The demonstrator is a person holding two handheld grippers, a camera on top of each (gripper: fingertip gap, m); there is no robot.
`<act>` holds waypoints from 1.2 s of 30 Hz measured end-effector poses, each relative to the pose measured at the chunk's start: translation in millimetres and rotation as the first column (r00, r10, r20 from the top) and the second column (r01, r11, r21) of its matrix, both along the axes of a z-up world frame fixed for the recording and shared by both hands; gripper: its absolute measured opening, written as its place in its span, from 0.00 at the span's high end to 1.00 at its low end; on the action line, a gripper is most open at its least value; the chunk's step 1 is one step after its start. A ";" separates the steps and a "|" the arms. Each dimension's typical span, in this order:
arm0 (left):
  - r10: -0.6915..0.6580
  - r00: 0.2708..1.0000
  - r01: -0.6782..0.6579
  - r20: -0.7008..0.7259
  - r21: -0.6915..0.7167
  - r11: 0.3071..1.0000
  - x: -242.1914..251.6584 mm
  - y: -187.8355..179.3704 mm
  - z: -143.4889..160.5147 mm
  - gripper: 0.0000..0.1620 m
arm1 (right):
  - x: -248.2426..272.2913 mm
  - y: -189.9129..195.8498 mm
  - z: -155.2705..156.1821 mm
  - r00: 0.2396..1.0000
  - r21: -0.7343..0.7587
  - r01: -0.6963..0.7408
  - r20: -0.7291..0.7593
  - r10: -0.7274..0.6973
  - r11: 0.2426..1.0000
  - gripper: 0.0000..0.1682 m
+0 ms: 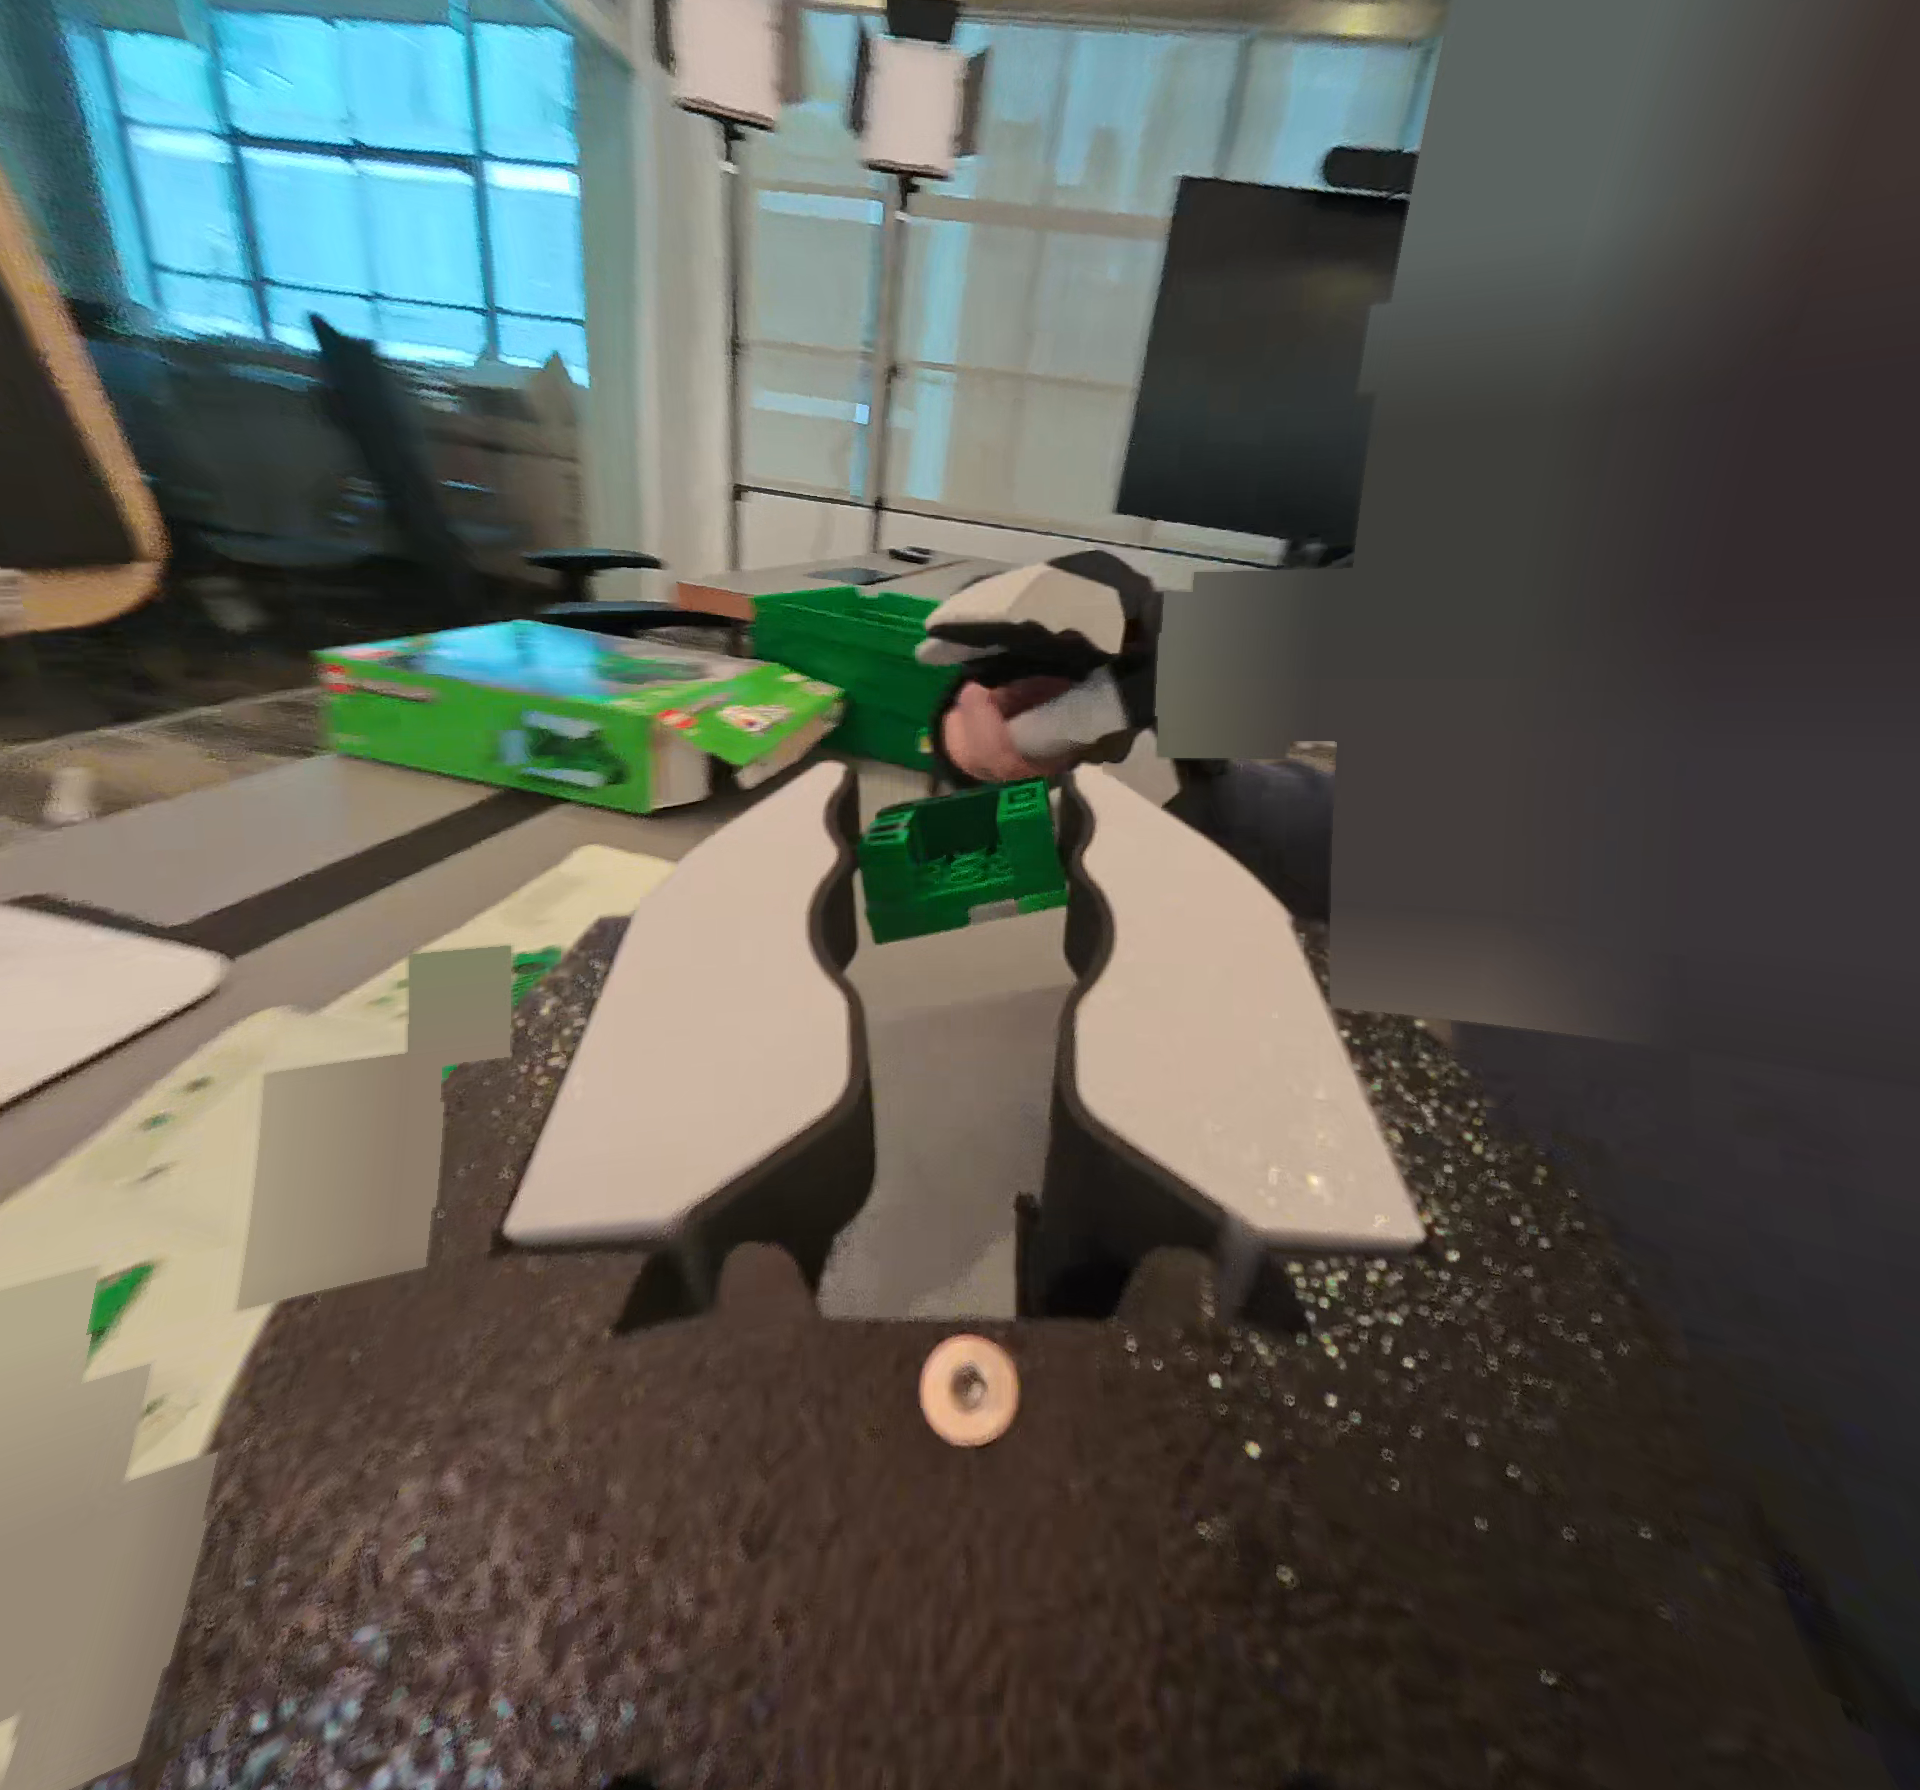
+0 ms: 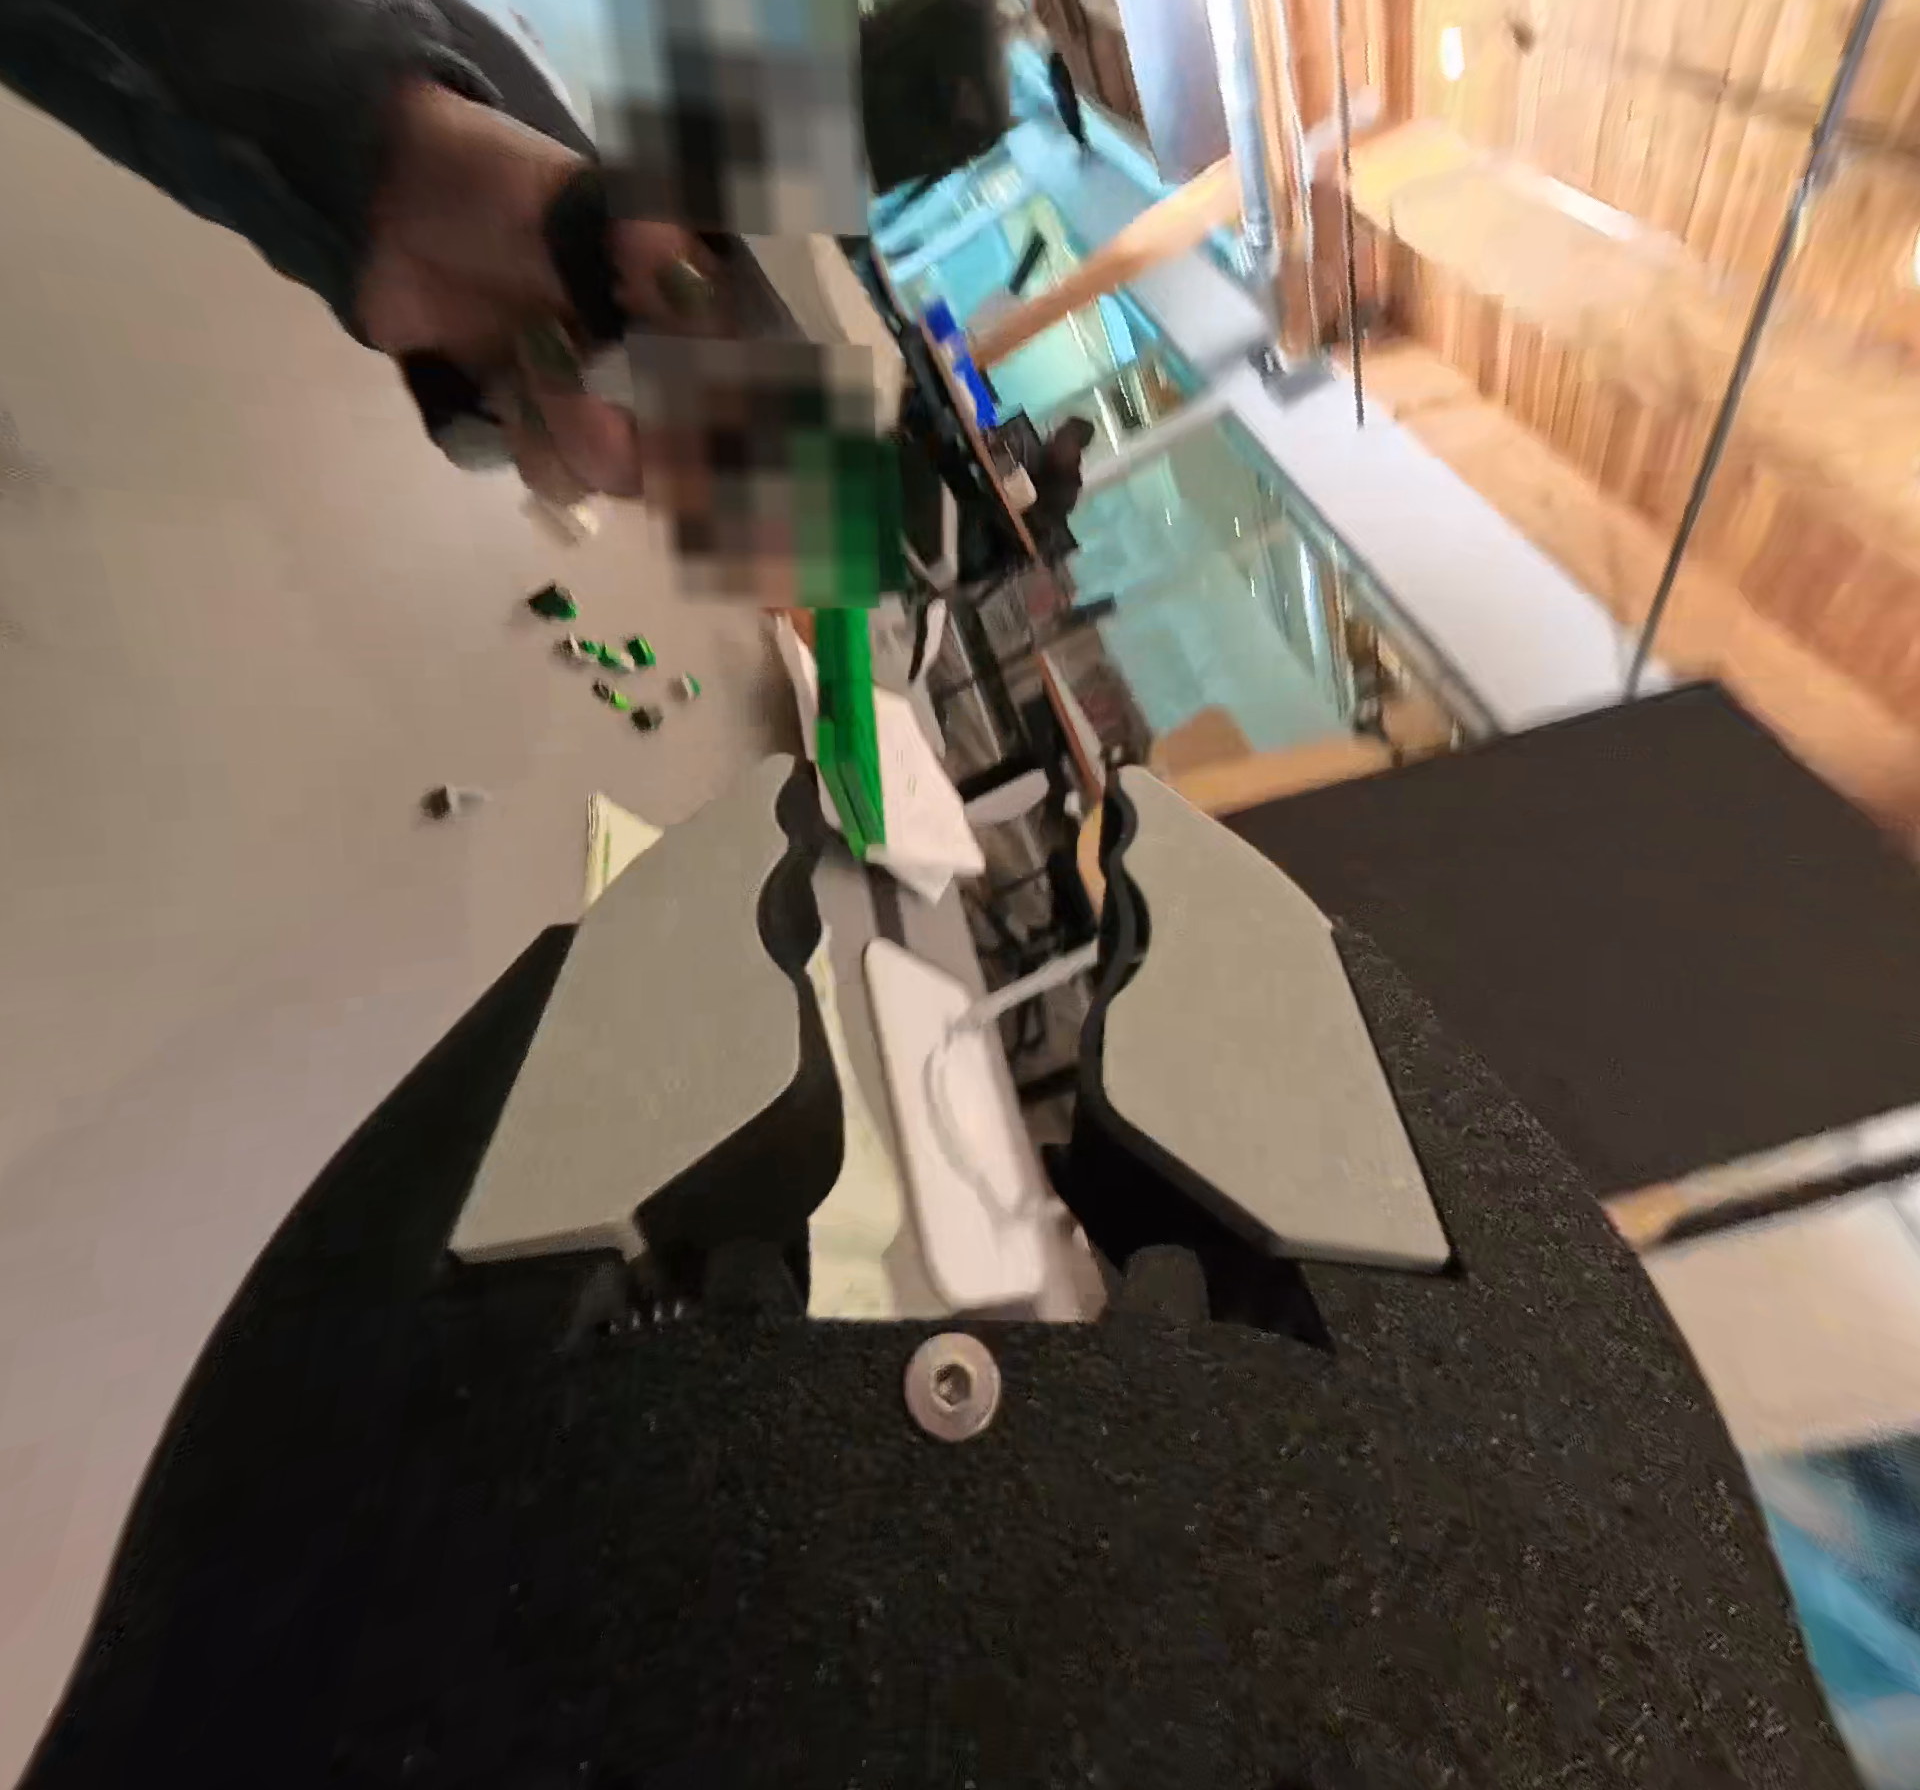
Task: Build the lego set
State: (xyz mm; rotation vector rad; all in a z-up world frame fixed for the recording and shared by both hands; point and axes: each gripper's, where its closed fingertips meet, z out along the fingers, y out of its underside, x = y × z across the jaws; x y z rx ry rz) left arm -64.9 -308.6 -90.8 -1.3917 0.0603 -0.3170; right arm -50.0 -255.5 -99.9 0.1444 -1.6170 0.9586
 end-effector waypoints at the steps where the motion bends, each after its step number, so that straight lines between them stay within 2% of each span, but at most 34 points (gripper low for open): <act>1: 0.049 0.999 -0.049 -0.018 0.008 0.999 -8.0 -2.4 -7.9 0.78 | -4.1 14.1 -8.2 0.999 -0.066 0.039 0.038 -0.036 0.997 0.70; 4: 0.157 0.988 -0.156 0.001 0.034 0.987 -28.4 -4.9 -31.0 0.78 | -11.6 44.7 -30.6 0.985 -0.283 0.112 0.158 -0.068 0.953 0.71; 5: 0.167 0.986 -0.167 0.019 0.035 0.985 -32.3 -4.5 -38.6 0.94 | -12.4 47.8 -37.0 0.980 -0.325 0.122 0.187 -0.063 0.938 0.71; 7: 0.175 0.983 -0.178 0.046 0.065 0.982 -36.7 -3.9 -48.9 0.95 | -14.7 45.5 -45.7 0.979 -0.333 0.143 0.189 -0.082 0.932 0.71; 10: 0.158 0.985 -0.163 0.072 0.065 0.984 -38.9 -0.7 -59.7 0.95 | -18.8 17.3 -64.4 0.978 -0.229 0.109 0.201 -0.062 0.967 0.72; 13: 0.189 0.980 -0.189 0.063 0.002 0.982 -45.9 -2.8 -68.7 0.95 | -25.8 -4.0 -88.0 0.966 -0.156 0.078 0.255 -0.036 0.985 0.71; 16: 0.246 0.968 -0.246 0.051 -0.014 0.969 -53.5 -20.9 -70.1 0.94 | -30.7 -13.4 -99.1 0.954 -0.169 0.066 0.299 -0.013 0.983 0.71; 19: 0.363 0.930 -0.363 0.056 -0.011 0.932 -71.4 -50.5 -73.3 0.91 | -35.2 -19.3 -107.0 0.942 -0.190 0.081 0.335 -0.013 0.978 0.71; 23: 0.534 0.843 -0.537 0.061 0.040 0.843 -94.7 -97.5 -76.7 0.86 | -44.9 -21.3 -109.6 0.948 -0.210 0.139 0.312 -0.068 0.968 0.75; 26: 0.656 0.749 -0.661 0.088 0.167 0.732 -103.2 -129.1 -67.5 0.82 | -62.6 -25.6 -107.8 0.960 -0.222 0.177 0.252 -0.119 0.959 0.78; 29: 0.729 0.681 -0.725 0.066 0.197 0.660 -107.5 -139.7 -64.0 0.82 | -82.8 -34.4 -105.2 0.960 -0.234 0.196 0.242 -0.138 0.952 0.78; 34: 0.717 0.697 -0.710 0.007 0.142 0.690 -105.3 -126.7 -71.0 0.83 | -89.2 -41.3 -105.1 0.949 -0.304 0.175 0.307 -0.077 0.937 0.82; 36: 0.714 0.700 -0.709 0.013 0.139 0.692 -106.0 -126.6 -71.2 0.83 | -77.7 -46.9 -106.3 0.939 -0.331 0.096 0.343 0.025 0.939 0.87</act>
